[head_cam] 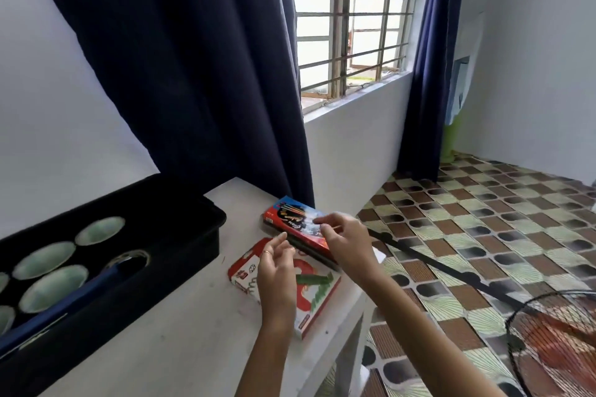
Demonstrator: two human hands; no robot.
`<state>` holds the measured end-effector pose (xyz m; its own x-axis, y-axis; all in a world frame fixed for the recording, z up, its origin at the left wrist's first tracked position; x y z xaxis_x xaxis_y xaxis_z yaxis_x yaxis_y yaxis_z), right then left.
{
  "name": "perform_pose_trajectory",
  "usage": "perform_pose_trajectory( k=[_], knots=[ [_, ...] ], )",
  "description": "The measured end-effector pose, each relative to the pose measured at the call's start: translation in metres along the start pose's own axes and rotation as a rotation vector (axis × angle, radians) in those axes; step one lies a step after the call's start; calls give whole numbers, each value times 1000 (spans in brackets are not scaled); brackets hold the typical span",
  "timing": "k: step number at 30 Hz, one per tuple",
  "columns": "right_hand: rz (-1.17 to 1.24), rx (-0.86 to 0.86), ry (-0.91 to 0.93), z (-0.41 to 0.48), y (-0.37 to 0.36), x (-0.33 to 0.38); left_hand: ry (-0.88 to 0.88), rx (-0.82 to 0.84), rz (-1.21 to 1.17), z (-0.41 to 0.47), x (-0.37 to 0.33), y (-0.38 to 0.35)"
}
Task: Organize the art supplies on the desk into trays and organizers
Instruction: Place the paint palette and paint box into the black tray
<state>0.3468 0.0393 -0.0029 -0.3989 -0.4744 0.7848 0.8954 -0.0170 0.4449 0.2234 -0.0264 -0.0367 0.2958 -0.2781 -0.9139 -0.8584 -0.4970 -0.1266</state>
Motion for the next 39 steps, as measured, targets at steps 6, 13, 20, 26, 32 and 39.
perform_pose_trajectory(
  k=[6, 13, 20, 26, 32, 39],
  knots=[
    [-319, 191, 55, 51, -22, -40, 4, -146, 102, 59, 0, -21],
    [-510, 308, 126, 71, -39, -69, 54, -147, 189, 91, 10, -43],
    [-381, 319, 187, 74, -48, -79, -8, -355, 143, 93, 9, -44],
    [-91, 347, 222, 63, -69, -70, -48, -512, 26, 89, 12, -21],
    [15, 472, 357, 43, -88, -60, -26, -699, 28, 74, 28, 13],
    [1, 554, 500, 28, -97, -54, 109, -1045, 475, 50, 35, 14]
  ],
)
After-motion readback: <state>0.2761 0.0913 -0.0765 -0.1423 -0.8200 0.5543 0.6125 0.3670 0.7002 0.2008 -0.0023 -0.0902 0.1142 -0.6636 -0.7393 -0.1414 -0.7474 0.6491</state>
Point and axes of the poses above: each hand's wrist, its own z-axis towards the middle knuckle, its own y-axis out of the back of the hand, x = y × z, the point moved 5 cm from there along z, towards the middle knuckle, and after that the axes turned 15 degrees about y, right-handed, at the moved point
